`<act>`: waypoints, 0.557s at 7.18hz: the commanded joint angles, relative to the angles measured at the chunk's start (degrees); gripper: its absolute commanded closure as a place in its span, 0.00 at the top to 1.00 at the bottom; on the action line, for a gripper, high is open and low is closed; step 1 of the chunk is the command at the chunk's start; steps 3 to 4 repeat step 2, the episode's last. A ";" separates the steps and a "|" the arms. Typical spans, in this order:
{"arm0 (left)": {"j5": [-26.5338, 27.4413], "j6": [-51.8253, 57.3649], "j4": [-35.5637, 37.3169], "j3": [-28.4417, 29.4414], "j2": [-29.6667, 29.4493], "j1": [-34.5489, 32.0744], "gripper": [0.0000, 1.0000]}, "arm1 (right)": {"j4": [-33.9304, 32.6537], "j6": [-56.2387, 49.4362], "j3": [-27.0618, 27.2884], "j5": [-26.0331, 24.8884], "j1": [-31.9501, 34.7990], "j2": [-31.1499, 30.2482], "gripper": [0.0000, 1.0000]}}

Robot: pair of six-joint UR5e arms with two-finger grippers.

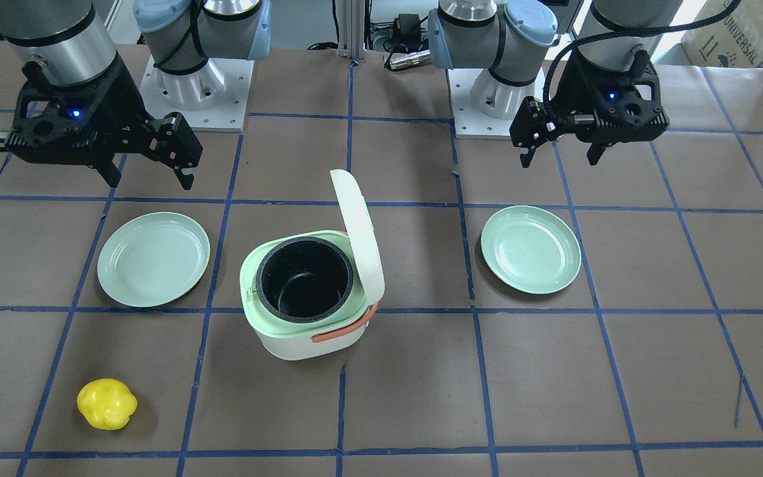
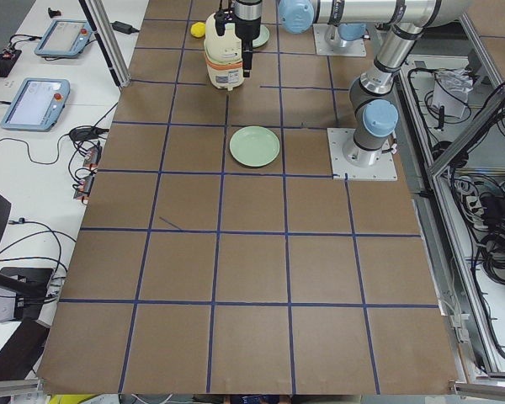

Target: Press rice cooker button

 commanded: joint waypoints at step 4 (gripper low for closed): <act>0.00 0.00 0.01 0.00 0.00 0.00 1.00 | 0.18 0.00 0.12 0.18 -0.04 -0.09 0.99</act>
